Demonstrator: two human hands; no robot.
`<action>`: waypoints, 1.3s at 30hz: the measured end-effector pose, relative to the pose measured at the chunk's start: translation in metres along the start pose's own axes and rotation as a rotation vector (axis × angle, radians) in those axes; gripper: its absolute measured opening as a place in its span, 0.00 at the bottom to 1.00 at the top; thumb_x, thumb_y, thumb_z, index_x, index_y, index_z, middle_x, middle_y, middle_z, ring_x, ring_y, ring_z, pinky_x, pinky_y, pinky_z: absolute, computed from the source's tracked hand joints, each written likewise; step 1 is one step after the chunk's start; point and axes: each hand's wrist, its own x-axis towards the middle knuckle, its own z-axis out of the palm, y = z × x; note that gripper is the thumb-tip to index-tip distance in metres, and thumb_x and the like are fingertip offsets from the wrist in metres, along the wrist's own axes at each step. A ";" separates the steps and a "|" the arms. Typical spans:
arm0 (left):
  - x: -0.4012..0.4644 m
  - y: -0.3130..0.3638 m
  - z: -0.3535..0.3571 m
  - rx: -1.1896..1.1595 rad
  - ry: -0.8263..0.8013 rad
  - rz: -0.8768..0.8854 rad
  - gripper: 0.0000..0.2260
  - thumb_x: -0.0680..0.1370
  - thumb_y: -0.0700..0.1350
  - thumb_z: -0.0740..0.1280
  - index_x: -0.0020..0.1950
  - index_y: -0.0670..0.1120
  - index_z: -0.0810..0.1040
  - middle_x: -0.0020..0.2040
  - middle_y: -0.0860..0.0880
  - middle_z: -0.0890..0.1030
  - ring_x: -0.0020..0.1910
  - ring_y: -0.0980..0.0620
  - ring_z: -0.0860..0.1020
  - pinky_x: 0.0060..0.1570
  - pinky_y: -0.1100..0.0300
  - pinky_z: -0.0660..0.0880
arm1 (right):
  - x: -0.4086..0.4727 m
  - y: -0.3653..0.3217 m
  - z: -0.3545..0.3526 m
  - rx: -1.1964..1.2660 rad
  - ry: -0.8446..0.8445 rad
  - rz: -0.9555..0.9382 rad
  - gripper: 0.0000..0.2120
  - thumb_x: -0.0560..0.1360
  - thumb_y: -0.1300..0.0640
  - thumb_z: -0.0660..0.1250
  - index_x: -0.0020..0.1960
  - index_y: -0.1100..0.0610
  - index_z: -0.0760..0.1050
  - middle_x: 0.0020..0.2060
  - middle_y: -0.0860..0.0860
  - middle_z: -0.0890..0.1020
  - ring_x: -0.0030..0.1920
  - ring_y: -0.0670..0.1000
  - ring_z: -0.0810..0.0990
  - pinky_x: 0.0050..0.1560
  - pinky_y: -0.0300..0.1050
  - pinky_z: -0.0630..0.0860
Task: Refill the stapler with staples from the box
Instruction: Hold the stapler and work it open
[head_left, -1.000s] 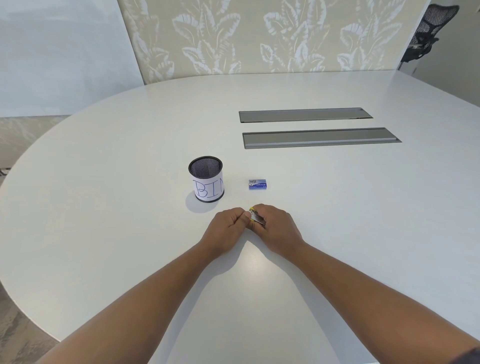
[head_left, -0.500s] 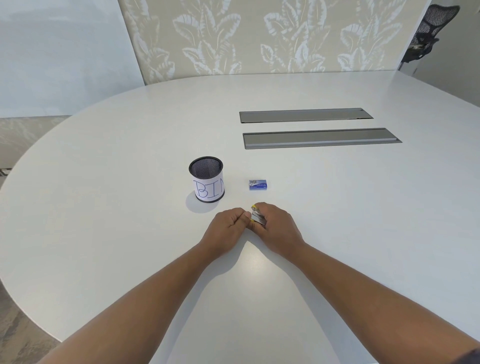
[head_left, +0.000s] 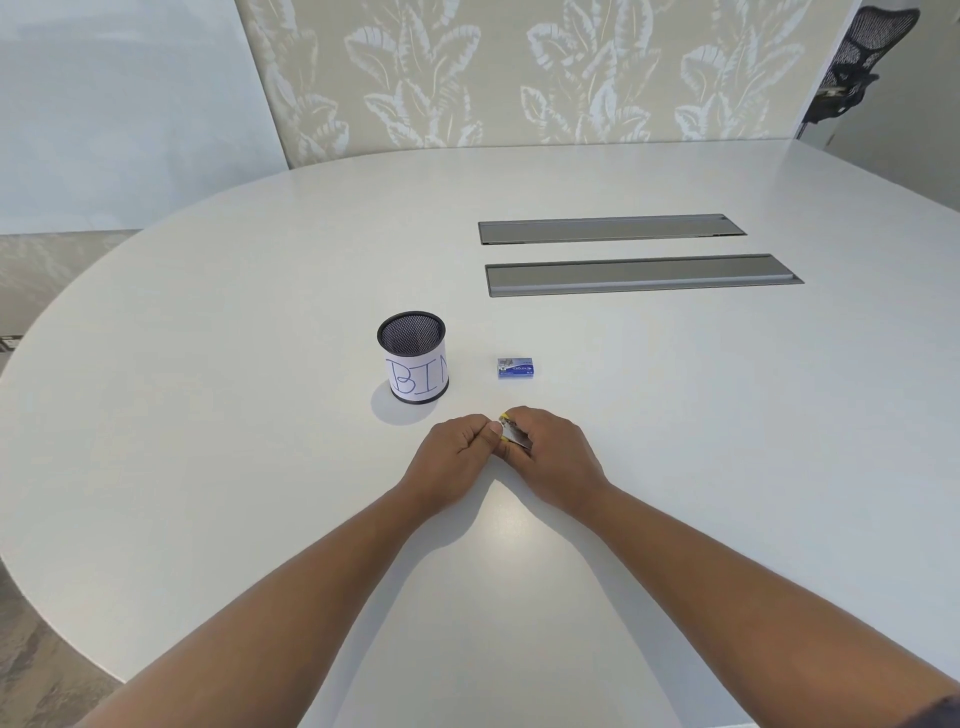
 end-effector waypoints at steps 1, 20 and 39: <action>0.000 0.000 0.000 -0.007 -0.006 -0.001 0.16 0.85 0.48 0.60 0.43 0.47 0.82 0.40 0.57 0.84 0.37 0.61 0.74 0.41 0.63 0.71 | 0.000 0.000 0.000 0.003 0.004 0.012 0.13 0.80 0.40 0.64 0.46 0.48 0.68 0.33 0.42 0.68 0.37 0.47 0.66 0.39 0.43 0.63; 0.000 -0.001 0.000 0.001 -0.008 -0.019 0.16 0.85 0.50 0.59 0.44 0.47 0.82 0.42 0.57 0.85 0.39 0.58 0.76 0.45 0.60 0.72 | 0.002 0.001 0.002 0.036 0.018 0.031 0.14 0.79 0.40 0.66 0.50 0.51 0.73 0.38 0.40 0.72 0.39 0.46 0.68 0.41 0.42 0.64; 0.002 -0.005 0.001 0.010 0.004 0.005 0.16 0.85 0.50 0.60 0.42 0.47 0.80 0.37 0.56 0.82 0.36 0.59 0.74 0.38 0.64 0.69 | 0.000 0.002 0.001 0.056 0.013 0.042 0.17 0.77 0.34 0.62 0.48 0.48 0.71 0.37 0.45 0.77 0.38 0.50 0.73 0.41 0.48 0.73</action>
